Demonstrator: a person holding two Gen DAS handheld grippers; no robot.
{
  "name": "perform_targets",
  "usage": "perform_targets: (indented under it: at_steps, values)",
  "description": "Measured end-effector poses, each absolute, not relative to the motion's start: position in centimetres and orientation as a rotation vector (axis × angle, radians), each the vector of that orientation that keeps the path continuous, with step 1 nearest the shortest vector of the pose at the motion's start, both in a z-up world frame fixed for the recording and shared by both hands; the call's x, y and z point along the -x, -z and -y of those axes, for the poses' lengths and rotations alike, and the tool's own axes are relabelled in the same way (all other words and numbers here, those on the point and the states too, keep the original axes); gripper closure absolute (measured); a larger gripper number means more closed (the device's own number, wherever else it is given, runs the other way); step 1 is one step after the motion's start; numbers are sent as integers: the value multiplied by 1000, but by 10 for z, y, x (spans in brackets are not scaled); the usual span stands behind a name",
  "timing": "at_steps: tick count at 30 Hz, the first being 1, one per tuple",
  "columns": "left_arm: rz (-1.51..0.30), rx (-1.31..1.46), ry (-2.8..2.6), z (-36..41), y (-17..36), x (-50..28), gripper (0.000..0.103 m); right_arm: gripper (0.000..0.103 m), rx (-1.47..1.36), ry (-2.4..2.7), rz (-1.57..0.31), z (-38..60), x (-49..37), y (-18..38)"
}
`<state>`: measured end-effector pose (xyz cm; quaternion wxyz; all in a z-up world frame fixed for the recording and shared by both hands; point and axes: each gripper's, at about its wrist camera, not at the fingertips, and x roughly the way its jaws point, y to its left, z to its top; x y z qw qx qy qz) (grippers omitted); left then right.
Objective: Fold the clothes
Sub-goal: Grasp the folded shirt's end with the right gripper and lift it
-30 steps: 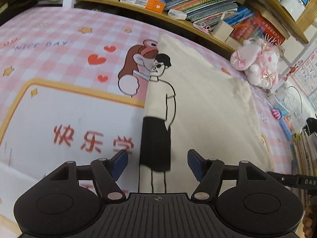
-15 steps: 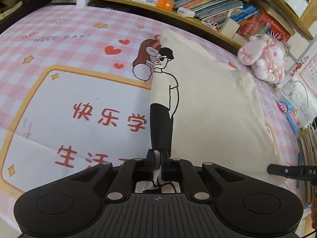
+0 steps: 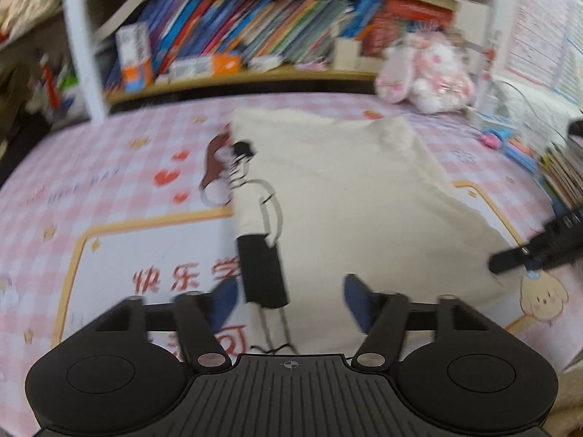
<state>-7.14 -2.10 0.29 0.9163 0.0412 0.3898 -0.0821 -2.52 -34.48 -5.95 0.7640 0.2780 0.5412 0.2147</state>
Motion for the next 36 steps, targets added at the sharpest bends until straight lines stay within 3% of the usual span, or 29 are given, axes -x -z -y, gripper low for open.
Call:
perform_targets:
  at_steps: [2, 7, 24, 36]
  values:
    - [-776, -140, 203, 32, -2, 75, 23, 90, -612, -459, -1188, 345, 24, 61]
    - [-738, -270, 266, 53, 2, 86, 11, 94, -689, -483, -1168, 350, 23, 54]
    - [-664, -477, 476, 126, 23, 92, 9, 94, -757, -579, -1058, 334, 5, 0]
    - [-666, -576, 260, 110, 37, 72, 9, 94, -701, -566, -1050, 342, 12, -3]
